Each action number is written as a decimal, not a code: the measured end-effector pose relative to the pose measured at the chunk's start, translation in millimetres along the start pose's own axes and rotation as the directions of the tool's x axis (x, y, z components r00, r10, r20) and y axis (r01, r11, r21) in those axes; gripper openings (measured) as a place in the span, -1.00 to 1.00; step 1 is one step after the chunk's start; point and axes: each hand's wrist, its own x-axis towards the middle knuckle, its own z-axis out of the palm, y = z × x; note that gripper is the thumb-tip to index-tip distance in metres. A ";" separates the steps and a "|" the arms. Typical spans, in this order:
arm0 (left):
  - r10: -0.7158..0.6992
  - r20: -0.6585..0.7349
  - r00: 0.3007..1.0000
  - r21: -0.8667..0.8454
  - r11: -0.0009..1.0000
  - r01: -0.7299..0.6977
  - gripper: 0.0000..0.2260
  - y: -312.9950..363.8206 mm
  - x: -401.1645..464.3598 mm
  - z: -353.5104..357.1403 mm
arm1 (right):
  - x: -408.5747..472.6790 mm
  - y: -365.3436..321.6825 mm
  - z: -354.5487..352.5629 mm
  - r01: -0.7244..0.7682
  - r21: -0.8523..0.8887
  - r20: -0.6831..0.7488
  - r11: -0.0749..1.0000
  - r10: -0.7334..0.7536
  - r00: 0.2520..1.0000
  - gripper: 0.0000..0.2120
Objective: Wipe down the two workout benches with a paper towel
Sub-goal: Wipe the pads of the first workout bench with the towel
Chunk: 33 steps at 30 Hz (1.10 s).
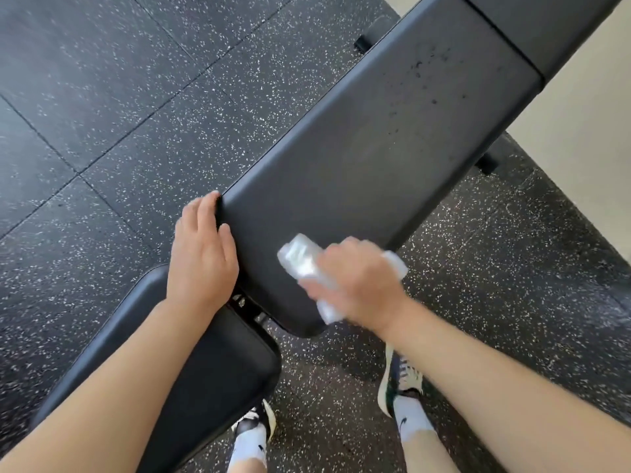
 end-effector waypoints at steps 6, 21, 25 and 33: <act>0.195 0.061 0.979 0.172 0.964 -0.203 -0.49 33.2 -0.2 6.1 | 28.2 111.3 -15.1 -0.486 -0.001 -0.074 0.874 0.485 0.872 -0.71; -0.026 -0.010 1.000 0.155 0.987 0.027 -0.47 121.8 77.3 47.5 | 8.3 178.2 -20.3 -0.418 0.029 -0.113 0.908 0.419 0.901 -0.78; -0.107 -0.153 0.982 0.194 0.971 0.136 -0.49 133.6 77.2 69.1 | 16.1 203.6 -28.1 -0.604 0.033 -0.073 0.797 0.604 0.793 -0.74; -0.100 -0.201 0.974 0.186 0.973 0.138 -0.49 133.4 79.7 68.8 | 5.4 54.8 -1.7 -0.072 0.257 0.010 0.964 0.072 0.997 -0.79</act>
